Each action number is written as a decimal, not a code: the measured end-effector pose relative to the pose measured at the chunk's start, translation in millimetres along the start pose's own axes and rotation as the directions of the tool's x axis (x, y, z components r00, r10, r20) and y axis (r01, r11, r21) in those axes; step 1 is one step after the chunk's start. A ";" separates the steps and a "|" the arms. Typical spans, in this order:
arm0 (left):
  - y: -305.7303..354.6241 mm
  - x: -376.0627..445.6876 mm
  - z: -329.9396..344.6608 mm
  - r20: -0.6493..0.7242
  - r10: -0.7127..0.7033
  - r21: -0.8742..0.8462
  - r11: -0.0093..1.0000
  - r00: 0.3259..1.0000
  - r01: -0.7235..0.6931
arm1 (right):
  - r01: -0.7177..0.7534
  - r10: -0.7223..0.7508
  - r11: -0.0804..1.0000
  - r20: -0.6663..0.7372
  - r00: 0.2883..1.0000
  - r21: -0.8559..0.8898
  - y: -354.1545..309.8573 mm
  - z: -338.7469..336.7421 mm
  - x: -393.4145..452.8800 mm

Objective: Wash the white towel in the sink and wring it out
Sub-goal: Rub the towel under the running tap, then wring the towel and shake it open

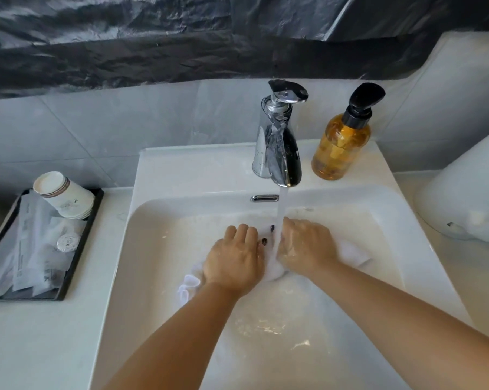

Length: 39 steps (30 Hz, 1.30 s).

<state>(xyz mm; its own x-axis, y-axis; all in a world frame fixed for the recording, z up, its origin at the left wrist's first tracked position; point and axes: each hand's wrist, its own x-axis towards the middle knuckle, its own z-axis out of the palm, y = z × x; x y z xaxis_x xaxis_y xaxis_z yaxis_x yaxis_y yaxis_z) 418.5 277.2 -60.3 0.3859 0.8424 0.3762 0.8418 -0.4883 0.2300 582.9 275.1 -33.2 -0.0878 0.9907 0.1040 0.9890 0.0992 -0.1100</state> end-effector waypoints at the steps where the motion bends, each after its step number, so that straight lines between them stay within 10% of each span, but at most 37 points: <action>1: 0.5 -0.4 -0.7 -0.009 0.015 0.014 1.000 1.000 -0.014 | -0.037 0.036 0.999 0.061 0.998 0.018 0.6 -2.6 0.5; 9: 8.9 -12.4 -23.7 -0.056 -0.065 -0.221 0.974 0.996 0.051 | -0.205 0.163 0.970 0.272 0.948 0.134 -3.9 -23.5 -4.6; 13: 26.8 -25.0 -43.8 0.056 -0.233 -0.450 0.862 0.971 0.232 | -0.150 0.165 0.882 0.005 0.986 0.447 -22.1 -40.7 -20.2; 16: 43.6 -33.3 -62.1 0.113 -0.381 -0.557 0.740 0.918 0.376 | -0.388 0.329 0.294 0.289 0.899 0.874 -49.0 -79.2 -15.4; 18: 52.0 -35.9 -71.6 0.094 -0.429 -0.613 0.686 0.899 0.392 | -0.476 0.301 -0.194 0.514 0.803 0.858 -60.0 -100.3 -5.3; 20: 54.8 -32.3 -78.7 0.141 -0.486 -0.629 0.628 0.862 0.457 | -0.452 0.340 -0.401 0.587 0.735 0.797 -62.2 -116.3 5.2; 22: 54.1 -24.8 -82.2 0.275 -0.516 -0.593 0.573 0.811 0.566 | -0.459 0.473 -0.296 0.546 0.691 0.838 -60.6 -128.5 10.6; 25: 50.4 -9.3 -83.5 0.420 -0.511 -0.537 0.527 0.750 0.659 | -0.293 0.648 0.302 0.030 0.761 0.907 -53.6 -148.2 13.0; 27: 49.9 4.1 -84.4 0.461 -0.509 -0.537 0.493 0.727 0.685 | 0.003 0.463 0.651 -0.400 0.791 0.759 -49.0 -163.9 13.5; 29: 52.5 14.6 -81.3 0.487 -0.465 -0.530 0.515 0.739 0.674 | 0.145 0.175 0.838 -0.512 0.841 0.525 -45.4 -173.4 22.1; 39: 56.4 -48.4 -48.6 0.389 -0.431 -0.064 0.869 0.814 0.491 | 0.258 -0.134 0.945 -0.482 0.866 0.200 -31.3 -154.7 8.7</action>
<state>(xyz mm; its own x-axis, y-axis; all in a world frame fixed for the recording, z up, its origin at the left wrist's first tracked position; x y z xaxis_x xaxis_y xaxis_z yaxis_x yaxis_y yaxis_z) 429.0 197.8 -21.9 0.0978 0.9850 -0.1418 0.8967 -0.0255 0.4418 569.6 266.2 124.2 -0.1510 0.7993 0.5817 0.8882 0.3680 -0.2750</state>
